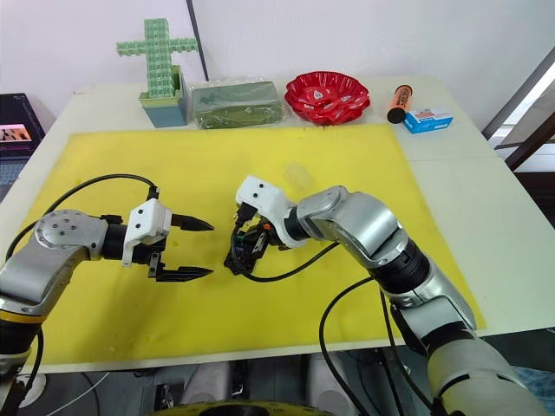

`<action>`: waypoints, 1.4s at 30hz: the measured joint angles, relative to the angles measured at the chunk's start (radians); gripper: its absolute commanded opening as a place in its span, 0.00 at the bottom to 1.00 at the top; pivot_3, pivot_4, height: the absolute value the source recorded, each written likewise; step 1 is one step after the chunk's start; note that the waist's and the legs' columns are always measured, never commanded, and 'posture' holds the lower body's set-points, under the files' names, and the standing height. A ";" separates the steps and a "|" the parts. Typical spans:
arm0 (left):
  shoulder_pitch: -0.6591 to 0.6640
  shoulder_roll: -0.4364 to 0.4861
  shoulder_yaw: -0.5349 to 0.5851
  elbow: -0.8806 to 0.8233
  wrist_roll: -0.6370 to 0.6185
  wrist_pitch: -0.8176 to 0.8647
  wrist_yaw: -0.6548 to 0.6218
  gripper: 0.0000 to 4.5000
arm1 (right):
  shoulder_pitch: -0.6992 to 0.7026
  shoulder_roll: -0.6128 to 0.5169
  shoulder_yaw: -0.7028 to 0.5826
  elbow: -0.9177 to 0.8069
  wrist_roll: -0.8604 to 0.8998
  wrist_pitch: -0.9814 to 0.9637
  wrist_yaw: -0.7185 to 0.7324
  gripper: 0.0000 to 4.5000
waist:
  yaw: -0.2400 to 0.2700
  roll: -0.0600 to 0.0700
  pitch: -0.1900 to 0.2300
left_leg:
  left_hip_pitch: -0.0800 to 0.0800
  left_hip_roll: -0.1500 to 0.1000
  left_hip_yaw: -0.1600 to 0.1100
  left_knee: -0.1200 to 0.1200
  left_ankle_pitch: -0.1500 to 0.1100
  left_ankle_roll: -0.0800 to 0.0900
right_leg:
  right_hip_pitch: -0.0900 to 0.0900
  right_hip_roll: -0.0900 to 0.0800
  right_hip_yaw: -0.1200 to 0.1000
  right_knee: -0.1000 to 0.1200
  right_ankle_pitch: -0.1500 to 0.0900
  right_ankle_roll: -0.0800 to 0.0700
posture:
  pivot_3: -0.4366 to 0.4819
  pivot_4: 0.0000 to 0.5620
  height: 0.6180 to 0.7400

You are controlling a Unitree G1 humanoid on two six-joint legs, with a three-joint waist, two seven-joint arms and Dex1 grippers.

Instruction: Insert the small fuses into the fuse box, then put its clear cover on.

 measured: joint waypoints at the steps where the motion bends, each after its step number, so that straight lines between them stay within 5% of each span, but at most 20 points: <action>1: 0.000 0.000 0.000 0.000 0.000 0.004 0.000 1.00 | 0.000 0.000 0.001 0.000 -0.001 -0.001 0.000 0.00 | 0.000 0.000 0.000 | 0.000 0.000 0.000 0.000 0.000 0.000 | 0.000 0.000 0.000 0.000 0.000 0.000 | 0.48 0.27 1.00; 35: 0.000 -0.001 0.000 -0.012 0.000 0.015 0.003 1.00 | 0.047 -0.072 0.076 -0.007 -0.117 -0.203 0.091 0.00 | 0.002 -0.001 0.000 | 0.001 0.000 0.000 0.000 0.000 0.000 | 0.001 0.000 0.000 0.000 -0.001 -0.002 | 0.48 0.27 1.00; 40: 0.000 -0.002 0.000 -0.012 0.000 0.013 0.002 1.00 | 0.047 -0.075 0.074 -0.003 -0.118 -0.196 0.105 0.30 | 0.001 0.000 0.000 | 0.000 0.000 0.000 0.000 0.000 0.000 | 0.001 0.000 0.000 0.000 -0.001 -0.002 | 0.48 0.27 1.00; 42: 0.000 -0.003 0.000 -0.012 0.000 0.012 0.002 1.00 | 0.047 -0.077 0.073 -0.003 -0.117 -0.194 0.112 0.30 | 0.001 0.000 0.000 | 0.001 0.000 0.000 0.000 0.000 0.000 | 0.000 0.000 0.000 0.000 -0.001 -0.002 | 0.48 0.27 1.00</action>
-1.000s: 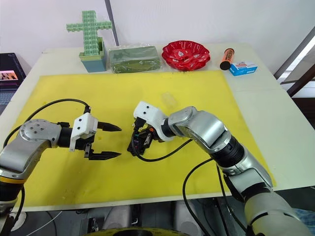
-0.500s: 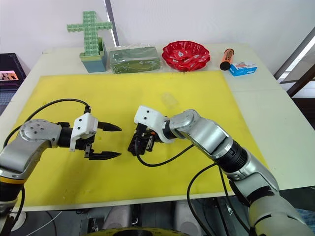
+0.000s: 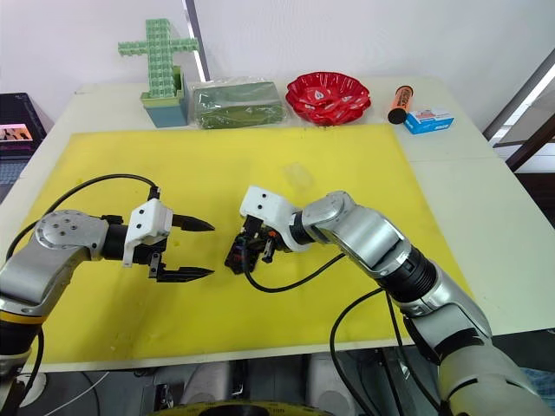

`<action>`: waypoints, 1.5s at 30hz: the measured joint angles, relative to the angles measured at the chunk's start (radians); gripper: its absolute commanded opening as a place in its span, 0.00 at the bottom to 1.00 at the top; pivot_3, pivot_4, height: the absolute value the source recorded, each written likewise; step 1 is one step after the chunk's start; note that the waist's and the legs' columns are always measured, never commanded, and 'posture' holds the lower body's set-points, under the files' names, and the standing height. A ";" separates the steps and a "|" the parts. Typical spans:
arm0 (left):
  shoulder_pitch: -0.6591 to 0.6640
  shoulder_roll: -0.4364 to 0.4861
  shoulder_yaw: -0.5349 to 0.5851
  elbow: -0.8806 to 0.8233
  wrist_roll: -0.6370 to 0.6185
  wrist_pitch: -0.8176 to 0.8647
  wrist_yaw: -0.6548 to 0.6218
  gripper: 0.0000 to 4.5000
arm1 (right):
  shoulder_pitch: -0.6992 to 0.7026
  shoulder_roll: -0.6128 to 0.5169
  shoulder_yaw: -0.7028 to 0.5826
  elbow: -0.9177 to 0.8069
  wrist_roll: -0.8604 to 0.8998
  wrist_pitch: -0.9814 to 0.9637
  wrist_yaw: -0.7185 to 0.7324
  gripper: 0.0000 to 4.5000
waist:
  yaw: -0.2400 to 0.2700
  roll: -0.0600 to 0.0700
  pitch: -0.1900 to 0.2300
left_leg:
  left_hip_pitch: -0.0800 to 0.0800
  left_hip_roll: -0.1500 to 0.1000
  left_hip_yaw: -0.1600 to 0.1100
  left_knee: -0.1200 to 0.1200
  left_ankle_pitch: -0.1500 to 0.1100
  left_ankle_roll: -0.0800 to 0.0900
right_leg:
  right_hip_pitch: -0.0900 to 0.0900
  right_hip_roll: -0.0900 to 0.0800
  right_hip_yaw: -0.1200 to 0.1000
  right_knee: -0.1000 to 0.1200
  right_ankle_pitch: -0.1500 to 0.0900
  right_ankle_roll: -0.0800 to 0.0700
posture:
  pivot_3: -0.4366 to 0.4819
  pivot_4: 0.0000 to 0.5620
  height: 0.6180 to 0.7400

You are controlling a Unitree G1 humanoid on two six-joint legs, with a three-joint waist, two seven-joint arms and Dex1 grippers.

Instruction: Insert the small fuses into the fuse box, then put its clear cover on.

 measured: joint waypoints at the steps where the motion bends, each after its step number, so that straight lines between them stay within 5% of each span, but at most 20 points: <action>1: 0.000 0.000 0.000 0.000 0.000 0.000 0.000 1.00 | -0.001 0.000 -0.001 0.000 0.001 0.001 0.001 0.30 | 0.000 0.000 0.000 | 0.000 0.000 0.000 0.000 0.000 0.000 | 0.000 0.000 0.000 0.000 0.000 0.000 | 0.48 0.27 1.00; 22: -0.003 -0.001 0.000 0.001 0.000 -0.004 0.000 1.00 | -0.067 0.010 -0.108 -0.023 0.089 0.054 0.029 0.30 | 0.001 0.000 0.000 | 0.000 0.000 0.000 0.000 0.000 0.000 | 0.000 0.000 0.000 0.000 0.000 0.000 | 0.48 0.27 1.00; 27: -0.002 -0.001 0.000 0.001 0.000 -0.004 0.001 1.00 | -0.030 0.010 -0.094 -0.004 0.075 0.015 0.027 0.01 | 0.001 0.000 0.000 | -0.001 0.000 0.000 0.000 0.000 0.000 | 0.000 0.000 0.000 0.000 0.001 0.002 | 0.48 0.27 1.00; 45: -0.002 -0.001 0.000 0.001 0.000 -0.004 -0.005 1.00 | 0.075 -0.013 -0.081 -0.035 0.039 -0.055 0.019 0.01 | 0.001 0.000 0.000 | 0.000 0.000 0.000 0.000 0.000 0.000 | 0.000 0.000 0.000 0.000 0.001 0.002 | 0.48 0.27 1.00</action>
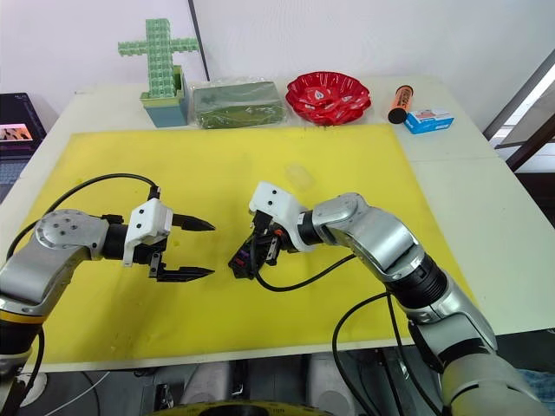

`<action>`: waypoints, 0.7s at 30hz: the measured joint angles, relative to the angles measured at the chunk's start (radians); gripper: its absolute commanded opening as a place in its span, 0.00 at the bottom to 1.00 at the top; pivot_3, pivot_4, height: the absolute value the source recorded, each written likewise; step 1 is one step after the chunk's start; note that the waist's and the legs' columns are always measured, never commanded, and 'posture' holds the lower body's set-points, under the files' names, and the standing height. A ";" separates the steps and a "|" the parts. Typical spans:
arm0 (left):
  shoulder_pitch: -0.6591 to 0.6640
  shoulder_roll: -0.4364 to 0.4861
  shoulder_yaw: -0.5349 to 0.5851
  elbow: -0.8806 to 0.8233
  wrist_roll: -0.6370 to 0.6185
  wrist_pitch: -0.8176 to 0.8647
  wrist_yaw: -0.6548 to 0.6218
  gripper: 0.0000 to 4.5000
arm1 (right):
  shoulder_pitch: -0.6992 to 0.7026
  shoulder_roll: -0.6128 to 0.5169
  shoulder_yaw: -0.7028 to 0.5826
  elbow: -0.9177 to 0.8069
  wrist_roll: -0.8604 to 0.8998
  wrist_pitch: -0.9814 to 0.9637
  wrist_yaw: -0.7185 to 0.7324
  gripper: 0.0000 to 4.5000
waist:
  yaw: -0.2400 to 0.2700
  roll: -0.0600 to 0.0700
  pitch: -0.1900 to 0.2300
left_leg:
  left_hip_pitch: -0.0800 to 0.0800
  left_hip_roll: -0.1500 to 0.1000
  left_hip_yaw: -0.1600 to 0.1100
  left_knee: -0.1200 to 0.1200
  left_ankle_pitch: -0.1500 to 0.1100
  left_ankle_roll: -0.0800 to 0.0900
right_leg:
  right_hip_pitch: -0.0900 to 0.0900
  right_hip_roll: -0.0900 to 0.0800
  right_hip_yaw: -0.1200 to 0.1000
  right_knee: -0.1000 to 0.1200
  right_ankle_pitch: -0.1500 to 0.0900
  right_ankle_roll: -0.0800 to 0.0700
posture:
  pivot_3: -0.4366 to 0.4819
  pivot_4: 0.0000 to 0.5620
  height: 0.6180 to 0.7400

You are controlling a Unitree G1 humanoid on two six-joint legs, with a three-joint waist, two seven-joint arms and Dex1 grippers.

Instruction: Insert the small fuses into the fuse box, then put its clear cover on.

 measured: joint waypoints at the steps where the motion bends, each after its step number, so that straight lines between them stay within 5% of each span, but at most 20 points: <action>1: 0.000 0.000 0.000 0.000 0.000 0.000 0.000 1.00 | 0.004 -0.002 0.003 0.000 -0.004 -0.010 0.001 0.01 | 0.000 0.000 0.000 | 0.000 0.000 0.000 0.000 0.000 0.000 | 0.000 0.000 0.000 0.000 0.000 0.000 | 0.48 0.27 1.00; 15: 0.000 0.000 0.000 0.000 0.000 0.000 0.000 1.00 | 0.066 -0.037 0.049 -0.016 -0.109 -0.162 0.016 0.01 | 0.001 -0.001 -0.002 | 0.001 0.000 0.000 0.000 0.000 0.000 | 0.001 0.000 0.000 0.000 -0.001 -0.002 | 0.48 0.27 1.00; 21: 0.000 0.000 0.000 0.000 0.000 0.000 -0.003 1.00 | 0.104 0.014 -0.026 0.020 -0.063 -0.210 0.034 0.01 | 0.001 -0.001 -0.001 | 0.000 0.000 0.000 0.000 0.000 0.000 | 0.001 0.000 0.000 0.000 0.000 -0.001 | 0.48 0.27 1.00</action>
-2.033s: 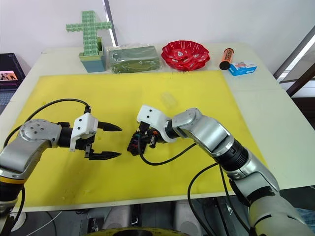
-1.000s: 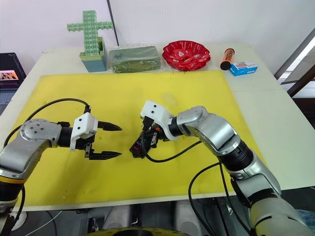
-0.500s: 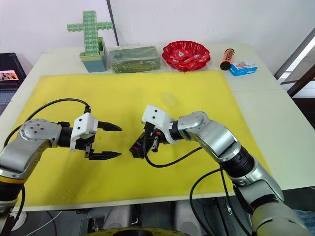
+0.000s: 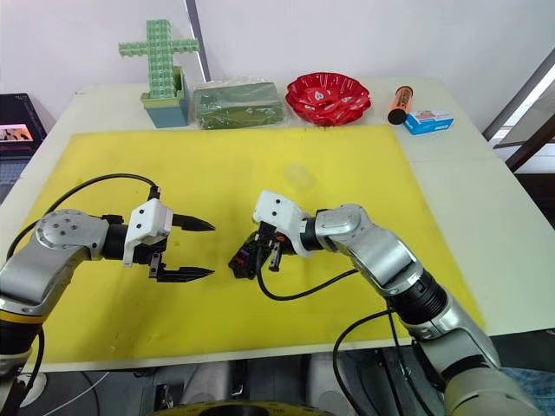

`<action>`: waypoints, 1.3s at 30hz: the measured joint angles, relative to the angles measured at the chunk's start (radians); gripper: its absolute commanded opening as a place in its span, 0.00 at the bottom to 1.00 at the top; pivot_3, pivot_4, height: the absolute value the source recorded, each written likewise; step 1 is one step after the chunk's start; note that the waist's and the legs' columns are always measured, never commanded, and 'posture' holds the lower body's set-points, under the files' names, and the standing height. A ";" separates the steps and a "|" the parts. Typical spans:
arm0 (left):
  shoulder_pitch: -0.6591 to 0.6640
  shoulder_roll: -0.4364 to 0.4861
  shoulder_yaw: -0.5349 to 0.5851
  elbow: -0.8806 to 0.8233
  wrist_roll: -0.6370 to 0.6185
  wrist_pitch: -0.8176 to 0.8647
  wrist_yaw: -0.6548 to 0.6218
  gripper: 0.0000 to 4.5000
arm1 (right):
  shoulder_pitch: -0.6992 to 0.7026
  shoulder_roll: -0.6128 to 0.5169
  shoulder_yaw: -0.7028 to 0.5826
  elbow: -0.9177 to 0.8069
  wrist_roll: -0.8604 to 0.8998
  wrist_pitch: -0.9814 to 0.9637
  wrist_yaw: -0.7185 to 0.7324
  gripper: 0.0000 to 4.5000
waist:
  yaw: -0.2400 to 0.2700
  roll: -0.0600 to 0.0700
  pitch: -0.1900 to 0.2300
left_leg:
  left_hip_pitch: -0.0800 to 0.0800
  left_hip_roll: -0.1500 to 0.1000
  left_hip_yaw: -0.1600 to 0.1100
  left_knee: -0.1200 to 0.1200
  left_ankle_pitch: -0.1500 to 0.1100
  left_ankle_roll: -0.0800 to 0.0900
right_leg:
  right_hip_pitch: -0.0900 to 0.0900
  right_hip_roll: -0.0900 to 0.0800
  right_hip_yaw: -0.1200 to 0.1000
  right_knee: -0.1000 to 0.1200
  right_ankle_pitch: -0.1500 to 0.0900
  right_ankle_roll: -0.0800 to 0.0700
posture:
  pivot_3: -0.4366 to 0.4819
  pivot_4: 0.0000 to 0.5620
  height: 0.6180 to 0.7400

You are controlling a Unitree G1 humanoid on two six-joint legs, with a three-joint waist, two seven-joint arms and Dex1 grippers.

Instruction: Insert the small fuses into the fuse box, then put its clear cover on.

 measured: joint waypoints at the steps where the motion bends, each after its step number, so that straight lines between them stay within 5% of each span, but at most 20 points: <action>1: 0.000 0.000 0.000 0.000 0.000 0.000 -0.001 1.00 | 0.000 -0.002 -0.015 -0.005 0.013 0.008 0.007 0.01 | 0.000 0.000 0.000 | 0.000 0.000 0.000 0.000 0.000 0.000 | 0.000 0.000 0.000 0.000 0.001 0.001 | 0.48 0.27 1.00; 13: 0.012 0.016 0.001 0.000 -0.001 -0.004 -0.039 1.00 | 0.052 -0.144 -0.040 -0.096 0.040 0.075 0.051 0.01 | 0.001 0.000 0.000 | 0.000 0.000 0.000 0.000 0.000 0.000 | 0.000 0.000 0.000 0.000 -0.001 -0.001 | 0.48 0.27 1.00; 39: 0.047 0.026 0.012 -0.008 -0.003 -0.014 -0.023 1.00 | -0.012 0.027 0.057 0.119 -0.109 -0.031 0.024 0.01 | 0.001 0.000 0.000 | 0.000 0.000 0.000 0.000 0.000 0.000 | 0.000 0.001 0.000 0.000 0.000 0.001 | 0.48 0.27 1.00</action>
